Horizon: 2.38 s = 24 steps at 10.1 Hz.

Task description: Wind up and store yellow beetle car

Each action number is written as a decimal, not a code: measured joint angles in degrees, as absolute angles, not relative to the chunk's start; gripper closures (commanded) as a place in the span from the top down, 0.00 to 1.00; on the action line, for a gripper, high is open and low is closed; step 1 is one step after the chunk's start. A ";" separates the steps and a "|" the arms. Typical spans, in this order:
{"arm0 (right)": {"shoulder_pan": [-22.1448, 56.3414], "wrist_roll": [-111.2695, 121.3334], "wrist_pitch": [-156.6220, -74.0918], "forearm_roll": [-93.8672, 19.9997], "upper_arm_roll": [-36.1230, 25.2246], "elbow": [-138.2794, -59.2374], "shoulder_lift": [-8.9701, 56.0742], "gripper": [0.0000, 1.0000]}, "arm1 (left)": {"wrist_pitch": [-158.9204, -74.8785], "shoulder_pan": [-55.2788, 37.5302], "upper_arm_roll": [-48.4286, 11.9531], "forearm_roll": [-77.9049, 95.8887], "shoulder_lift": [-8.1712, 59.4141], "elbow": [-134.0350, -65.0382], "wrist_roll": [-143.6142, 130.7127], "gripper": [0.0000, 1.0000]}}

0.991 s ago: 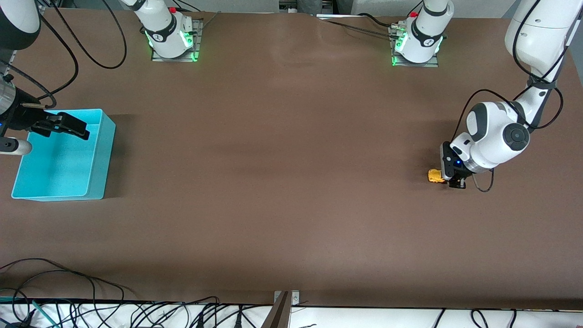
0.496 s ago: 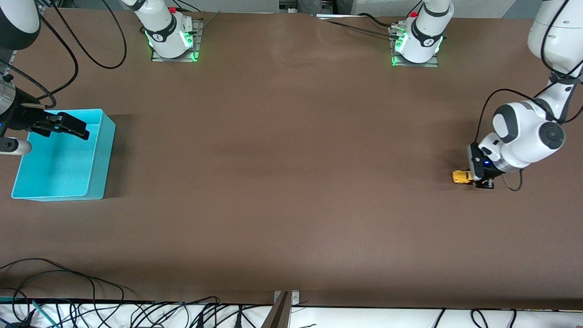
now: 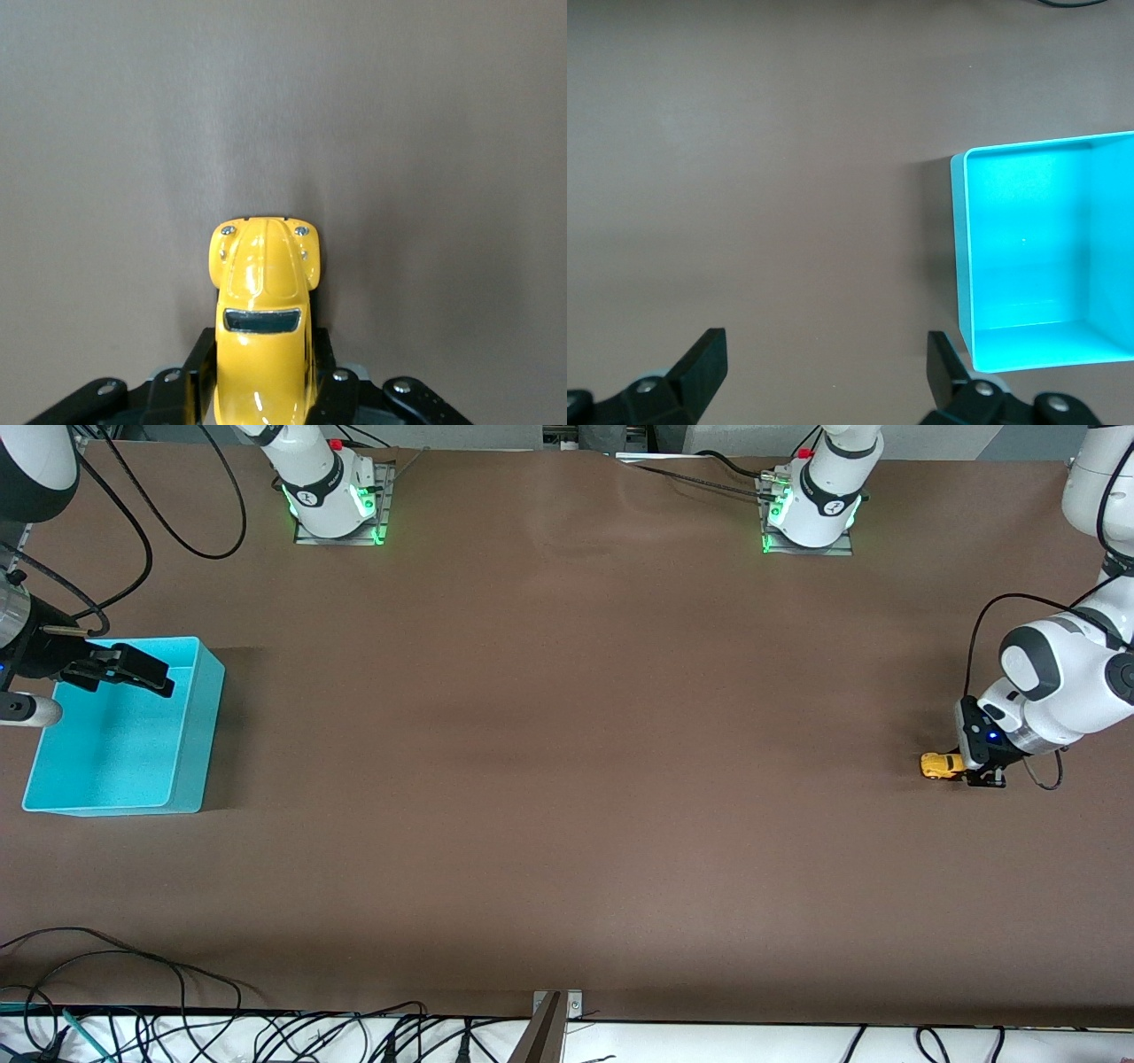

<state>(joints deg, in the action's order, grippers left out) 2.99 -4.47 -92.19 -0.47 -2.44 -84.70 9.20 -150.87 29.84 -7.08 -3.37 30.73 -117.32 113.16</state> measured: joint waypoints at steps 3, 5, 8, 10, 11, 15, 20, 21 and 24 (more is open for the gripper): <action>2.99 -4.47 -92.15 -0.47 -2.44 -84.71 9.23 1.00 | -150.87 31.35 -7.23 -3.37 31.24 -116.49 114.07 0.75; 2.99 -4.47 -92.15 -0.47 -2.45 -84.71 9.23 1.00 | -150.06 31.51 -7.22 -3.37 31.58 -116.54 114.21 1.00; 2.99 -4.47 -92.14 -0.47 -2.45 -84.72 9.24 1.00 | -141.16 31.85 -8.79 -3.37 31.77 -112.48 115.14 1.00; 2.99 -4.47 -92.14 -0.47 -2.45 -84.72 9.24 1.00 | -134.90 31.82 -10.27 -3.37 29.84 -109.55 115.15 1.00; 2.99 -4.47 -92.14 -0.47 -2.45 -84.72 9.24 1.00 | -132.46 31.82 -10.52 -3.37 28.23 -109.22 115.11 1.00; 2.99 -4.47 -92.14 -0.47 -2.45 -84.72 9.24 1.00 | -125.08 31.83 -10.71 -3.36 23.68 -108.14 111.77 1.00; 2.99 -4.47 -92.14 -0.47 -2.45 -84.73 9.29 1.00 | -112.33 31.85 -11.62 -3.36 20.53 -100.43 100.88 1.00; 2.98 -4.47 -92.14 -0.47 -2.45 -84.73 9.31 1.00 | -110.58 31.84 -12.64 -3.36 19.45 -99.35 97.63 1.00; 2.94 -4.45 -92.11 -0.47 -2.50 -84.76 9.42 1.00 | -107.17 31.79 -16.72 -3.36 14.88 -98.40 86.56 1.00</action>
